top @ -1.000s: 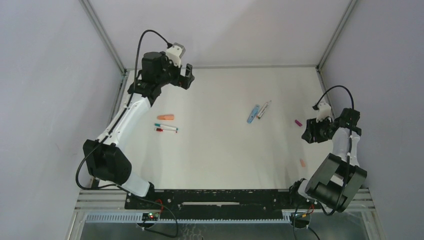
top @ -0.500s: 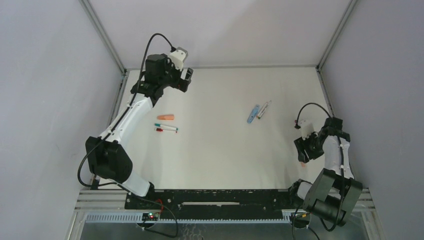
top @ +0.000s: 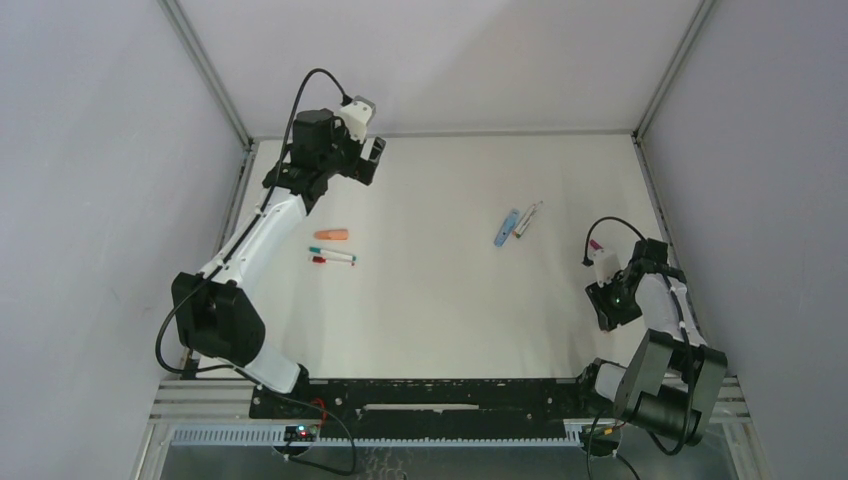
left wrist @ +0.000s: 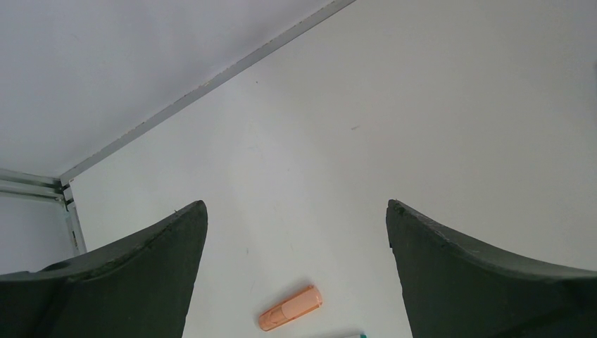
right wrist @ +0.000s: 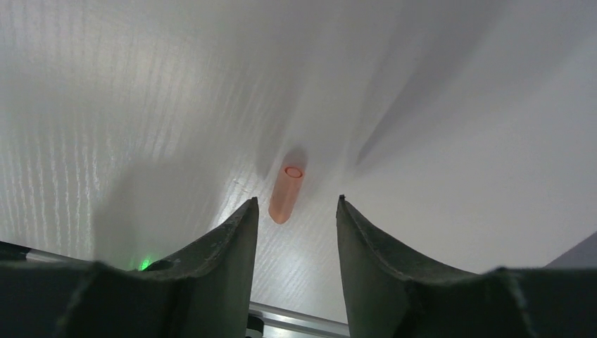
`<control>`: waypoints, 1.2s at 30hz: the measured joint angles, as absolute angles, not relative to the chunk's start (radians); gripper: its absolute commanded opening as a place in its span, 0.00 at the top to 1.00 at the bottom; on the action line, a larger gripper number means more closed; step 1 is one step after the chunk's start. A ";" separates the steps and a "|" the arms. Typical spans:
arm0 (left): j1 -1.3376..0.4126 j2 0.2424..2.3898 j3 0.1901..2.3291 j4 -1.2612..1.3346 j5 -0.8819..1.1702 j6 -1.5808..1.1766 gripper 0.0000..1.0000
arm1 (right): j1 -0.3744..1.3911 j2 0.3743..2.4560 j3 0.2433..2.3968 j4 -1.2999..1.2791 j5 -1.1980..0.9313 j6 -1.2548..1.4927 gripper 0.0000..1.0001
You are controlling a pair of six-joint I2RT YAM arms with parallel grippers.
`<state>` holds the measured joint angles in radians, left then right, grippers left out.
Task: Insert the pens into the pen caps
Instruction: Move the pen cap to the center of the board.
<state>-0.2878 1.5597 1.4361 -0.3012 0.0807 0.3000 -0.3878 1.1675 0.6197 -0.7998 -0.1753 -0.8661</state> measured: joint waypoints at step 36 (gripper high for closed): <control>-0.288 1.560 1.436 -0.301 0.054 0.315 0.00 | -0.060 1.522 0.883 -0.741 -0.277 -0.708 0.97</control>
<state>-0.2882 1.5597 1.4361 -0.3012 0.0544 0.3153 -0.0605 1.5223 0.8829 -0.7414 -0.2768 -0.7078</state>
